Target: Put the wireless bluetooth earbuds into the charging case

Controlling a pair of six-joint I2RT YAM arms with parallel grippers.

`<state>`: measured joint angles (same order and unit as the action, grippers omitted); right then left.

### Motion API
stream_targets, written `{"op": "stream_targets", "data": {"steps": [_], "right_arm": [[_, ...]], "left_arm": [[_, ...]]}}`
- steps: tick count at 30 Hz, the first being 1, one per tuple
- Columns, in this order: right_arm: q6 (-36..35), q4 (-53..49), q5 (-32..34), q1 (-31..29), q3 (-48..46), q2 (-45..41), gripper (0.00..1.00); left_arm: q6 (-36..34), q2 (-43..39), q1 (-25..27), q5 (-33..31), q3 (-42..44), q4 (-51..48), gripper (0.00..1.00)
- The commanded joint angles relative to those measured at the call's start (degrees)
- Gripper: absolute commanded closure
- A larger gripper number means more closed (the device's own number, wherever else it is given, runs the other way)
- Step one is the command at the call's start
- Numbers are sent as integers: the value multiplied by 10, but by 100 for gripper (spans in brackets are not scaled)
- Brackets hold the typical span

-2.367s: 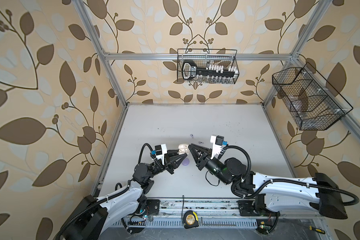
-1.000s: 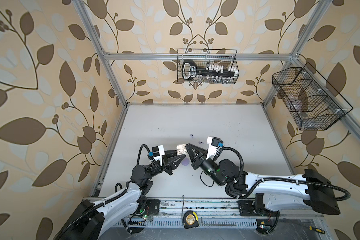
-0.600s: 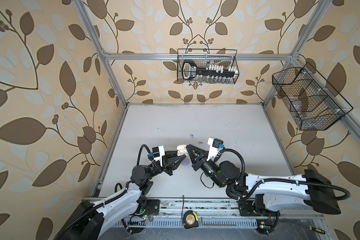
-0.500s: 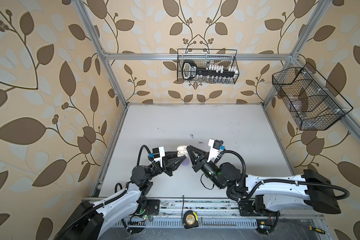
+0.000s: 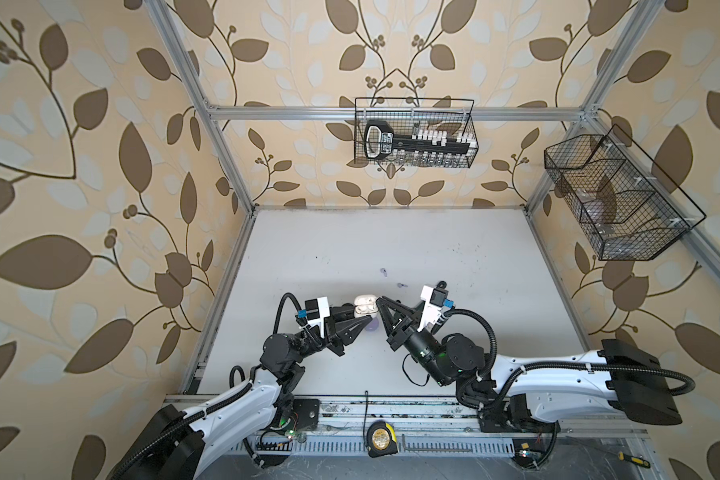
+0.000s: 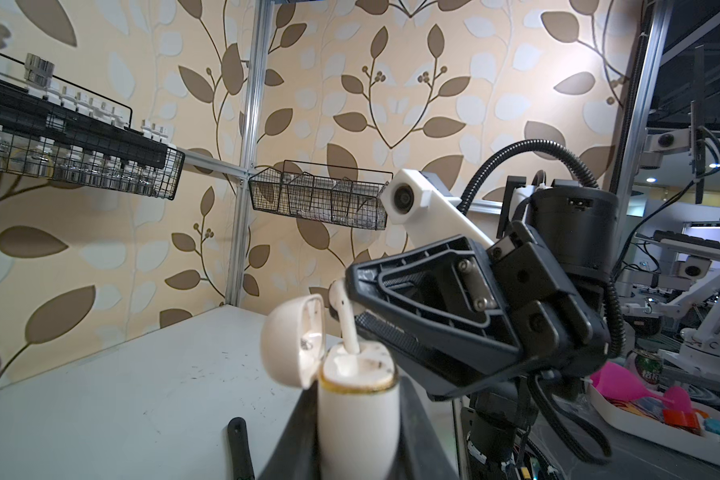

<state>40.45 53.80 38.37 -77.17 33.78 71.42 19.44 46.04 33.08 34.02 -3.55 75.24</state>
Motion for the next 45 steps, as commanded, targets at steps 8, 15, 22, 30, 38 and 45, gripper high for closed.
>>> {"op": "stream_targets", "data": {"steps": [8, 15, 22, 30, 38, 45], "right_arm": [[-4, 8, 23, -9, -3, 18, 81], [-16, 1, 23, -12, -3, 6, 68], [-62, -57, 24, -17, -2, -53, 55], [-121, -142, 37, -16, -24, -155, 57], [-118, -230, -51, 33, 3, -134, 68], [-132, -238, -88, 29, 37, -88, 71]], "left_arm": [[-16, -16, 4, 2, -2, 62, 100], [-25, -14, 4, 2, -1, 61, 100], [-62, -32, 4, 6, 2, 22, 100], [-97, -86, 5, 14, 5, -48, 100], [-111, -97, 4, 32, 8, -55, 100], [-108, -81, 4, 37, 5, -44, 100]]}}
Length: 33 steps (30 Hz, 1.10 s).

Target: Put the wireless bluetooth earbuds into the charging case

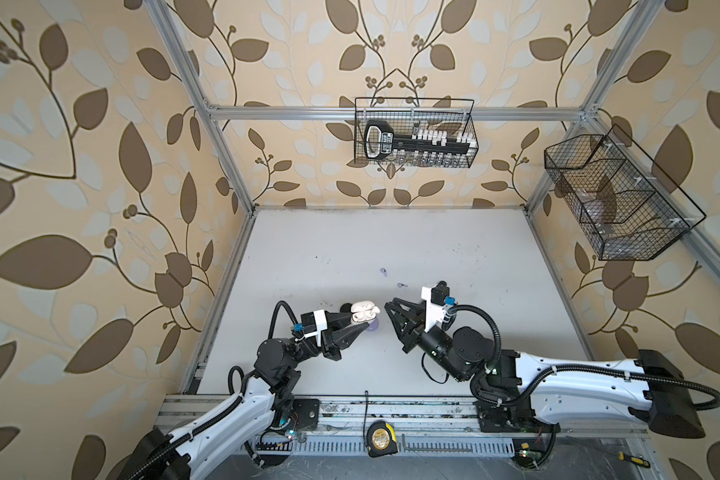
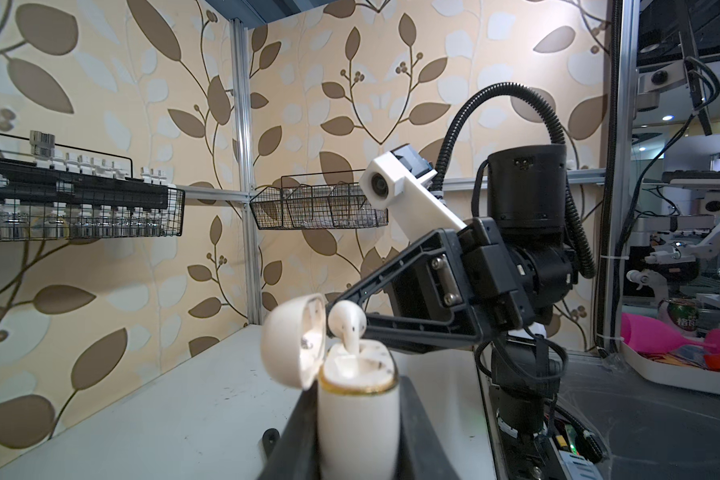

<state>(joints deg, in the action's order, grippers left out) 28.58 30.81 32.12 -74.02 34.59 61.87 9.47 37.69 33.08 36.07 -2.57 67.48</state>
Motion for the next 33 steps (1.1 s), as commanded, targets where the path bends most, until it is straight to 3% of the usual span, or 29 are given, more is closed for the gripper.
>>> {"op": "stream_targets", "data": {"steps": [1, 14, 33], "right_arm": [[-13, -7, -26, -3, 31, 11, 71], [-38, 0, -20, -26, 43, 20, 72], [-88, -10, 42, -78, 63, 25, 74]], "left_arm": [[-8, 4, 5, 16, -5, 36, 100], [-11, 8, 4, 11, -5, 33, 100], [-33, 14, 4, -10, -7, 13, 100]]}}
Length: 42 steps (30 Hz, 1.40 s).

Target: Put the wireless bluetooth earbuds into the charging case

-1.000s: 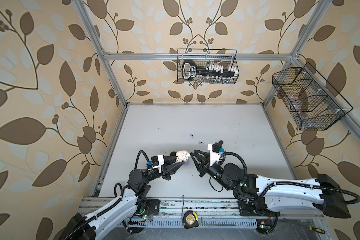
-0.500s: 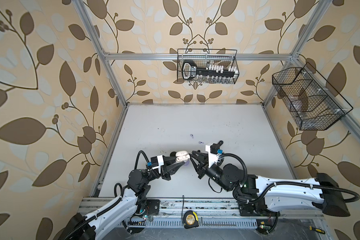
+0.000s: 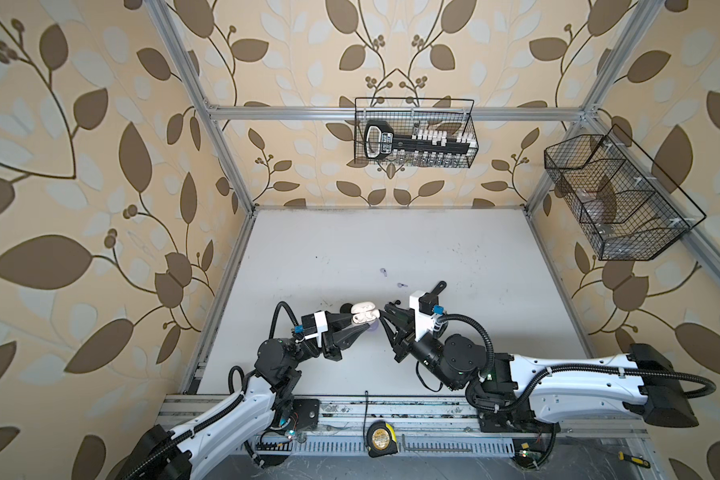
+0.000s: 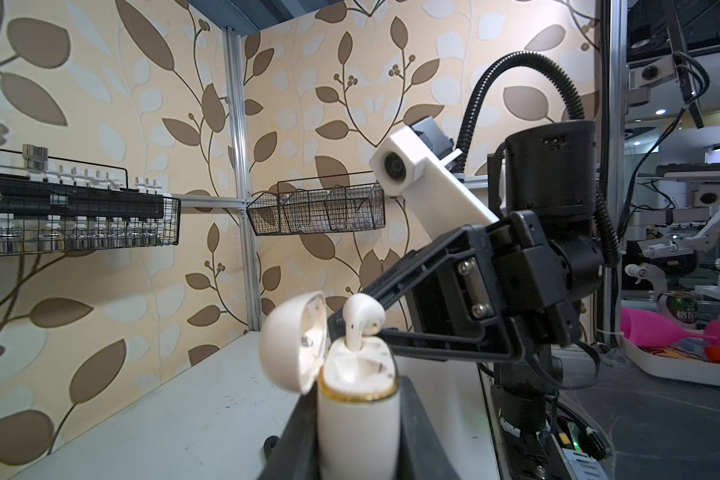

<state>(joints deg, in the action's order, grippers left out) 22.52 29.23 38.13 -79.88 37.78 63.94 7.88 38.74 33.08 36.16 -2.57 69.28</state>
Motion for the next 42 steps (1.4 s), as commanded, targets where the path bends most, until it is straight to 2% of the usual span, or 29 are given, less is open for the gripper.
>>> {"op": "stream_targets", "data": {"steps": [1, 19, 27, 42], "right_arm": [[-31, 5, -17, -21, 33, 6, 74], [-80, -9, 12, -35, 42, -6, 74], [-146, 9, -81, -24, 9, -43, 68], [-134, 6, -90, -5, 8, -17, 69]], "left_arm": [[-19, 2, 4, -12, -7, -8, 100], [-27, -13, 4, -9, -6, -26, 100], [-29, -25, 5, 10, -5, -30, 100], [-30, -33, 4, 32, -4, -29, 100]]}}
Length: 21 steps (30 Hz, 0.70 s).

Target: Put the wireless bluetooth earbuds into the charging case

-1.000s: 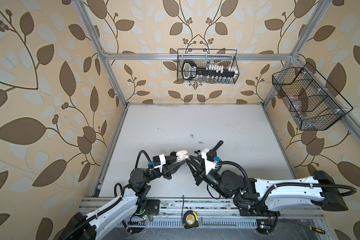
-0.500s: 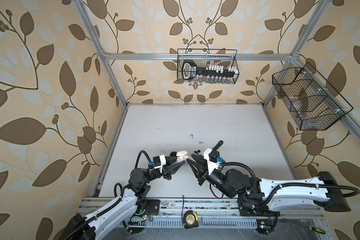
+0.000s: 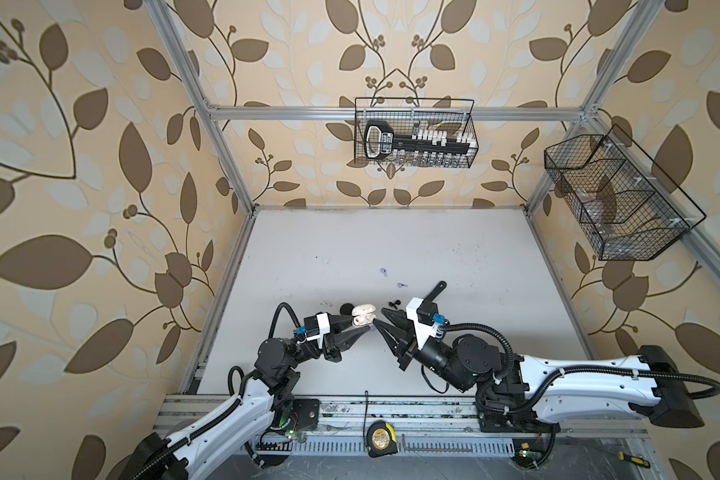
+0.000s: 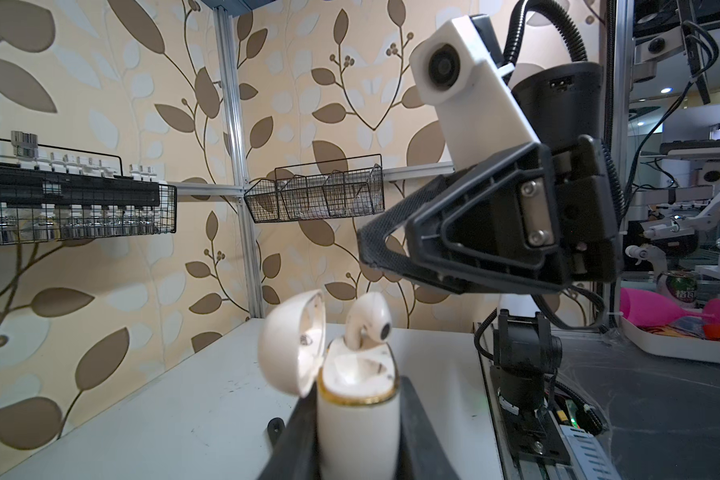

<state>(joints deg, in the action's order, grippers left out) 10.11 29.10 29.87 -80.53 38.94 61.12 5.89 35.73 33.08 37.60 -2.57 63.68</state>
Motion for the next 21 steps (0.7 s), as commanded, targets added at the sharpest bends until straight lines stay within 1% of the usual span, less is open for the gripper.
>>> {"op": "stream_targets", "data": {"steps": [1, 6, 13, 21], "right_arm": [[-9, 7, -6, 2, -2, 14, 69], [-6, 8, 4, 1, 5, 31, 71], [4, 0, 29, 3, 22, 45, 76], [30, -20, 33, 3, 48, 63, 77]], "left_arm": [[-9, -3, 4, 18, -3, 27, 100], [-7, -4, 5, 23, -3, 29, 100], [-6, -5, 4, 24, -2, 30, 100], [-7, -2, 4, 25, -2, 31, 100]]}}
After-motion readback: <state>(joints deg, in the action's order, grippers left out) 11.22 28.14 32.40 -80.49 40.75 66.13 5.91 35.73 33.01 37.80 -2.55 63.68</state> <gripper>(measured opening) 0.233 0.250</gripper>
